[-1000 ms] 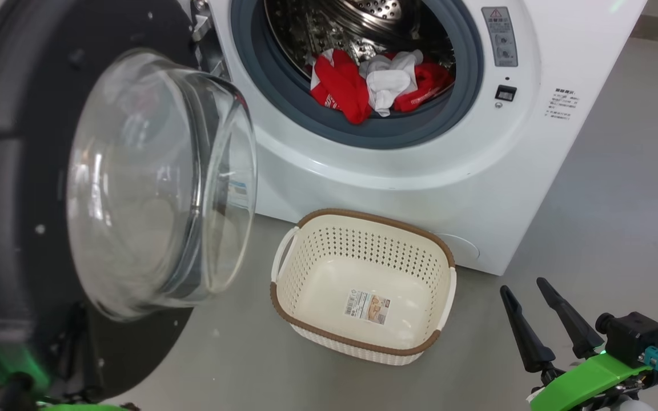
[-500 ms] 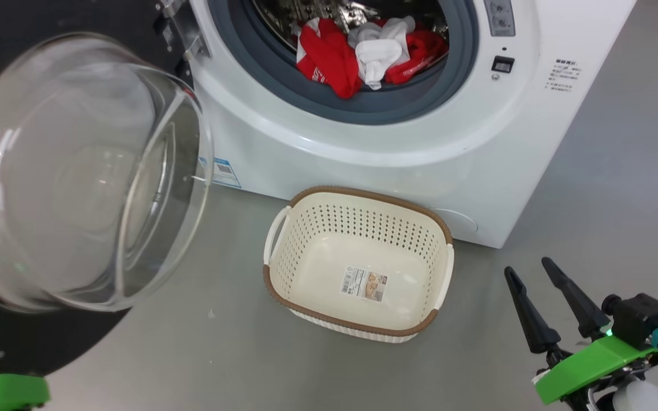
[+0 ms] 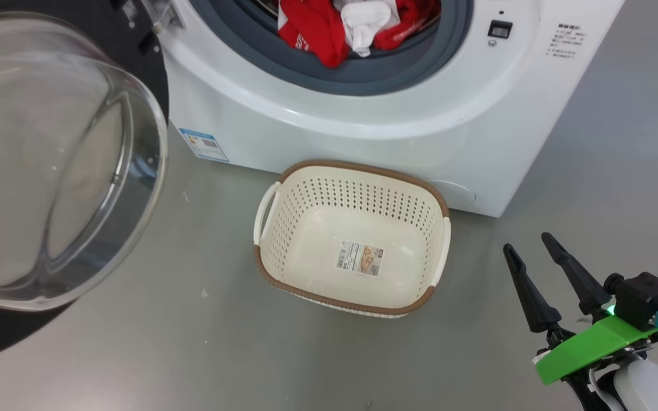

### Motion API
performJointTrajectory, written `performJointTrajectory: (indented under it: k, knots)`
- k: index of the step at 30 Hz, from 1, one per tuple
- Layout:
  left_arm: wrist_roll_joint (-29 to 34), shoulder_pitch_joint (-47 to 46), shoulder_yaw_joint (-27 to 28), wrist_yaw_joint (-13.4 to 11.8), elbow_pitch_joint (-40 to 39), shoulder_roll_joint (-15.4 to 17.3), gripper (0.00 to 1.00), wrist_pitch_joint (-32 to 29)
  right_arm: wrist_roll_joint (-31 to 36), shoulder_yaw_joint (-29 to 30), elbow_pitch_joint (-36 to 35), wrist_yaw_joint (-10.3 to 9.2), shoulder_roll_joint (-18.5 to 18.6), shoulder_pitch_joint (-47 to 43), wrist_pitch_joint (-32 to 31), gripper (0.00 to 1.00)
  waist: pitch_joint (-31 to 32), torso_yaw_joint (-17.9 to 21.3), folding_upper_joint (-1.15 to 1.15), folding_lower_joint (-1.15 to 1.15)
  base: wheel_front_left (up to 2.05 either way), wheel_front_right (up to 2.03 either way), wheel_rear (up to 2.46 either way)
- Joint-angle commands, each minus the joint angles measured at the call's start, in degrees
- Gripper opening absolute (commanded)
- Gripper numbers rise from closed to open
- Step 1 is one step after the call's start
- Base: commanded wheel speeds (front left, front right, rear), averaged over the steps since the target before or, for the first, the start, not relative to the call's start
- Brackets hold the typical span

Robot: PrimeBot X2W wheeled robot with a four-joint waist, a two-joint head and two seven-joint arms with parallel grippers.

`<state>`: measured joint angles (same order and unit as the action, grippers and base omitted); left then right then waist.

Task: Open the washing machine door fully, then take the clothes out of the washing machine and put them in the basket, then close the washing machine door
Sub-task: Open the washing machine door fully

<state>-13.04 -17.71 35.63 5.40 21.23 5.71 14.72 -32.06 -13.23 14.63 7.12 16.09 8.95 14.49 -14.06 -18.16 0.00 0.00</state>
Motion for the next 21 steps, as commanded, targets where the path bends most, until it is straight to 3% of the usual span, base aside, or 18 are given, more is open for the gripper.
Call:
performJointTrajectory:
  k: [1,21]
  knots:
    - [1.2,-2.0,2.8,0.3,-0.3,3.9,0.00,0.3,0.4,-0.9,-1.5,0.36,0.9,1.5,0.5,1.00,-1.1,0.3,0.00,0.00,0.00,0.00,0.00]
    - [5.1,-10.4,8.5,1.7,11.8,11.5,0.00,0.3,0.3,-1.6,-1.3,0.36,1.2,2.7,0.5,1.00,-2.2,0.8,0.00,0.00,0.00,0.00,0.00]
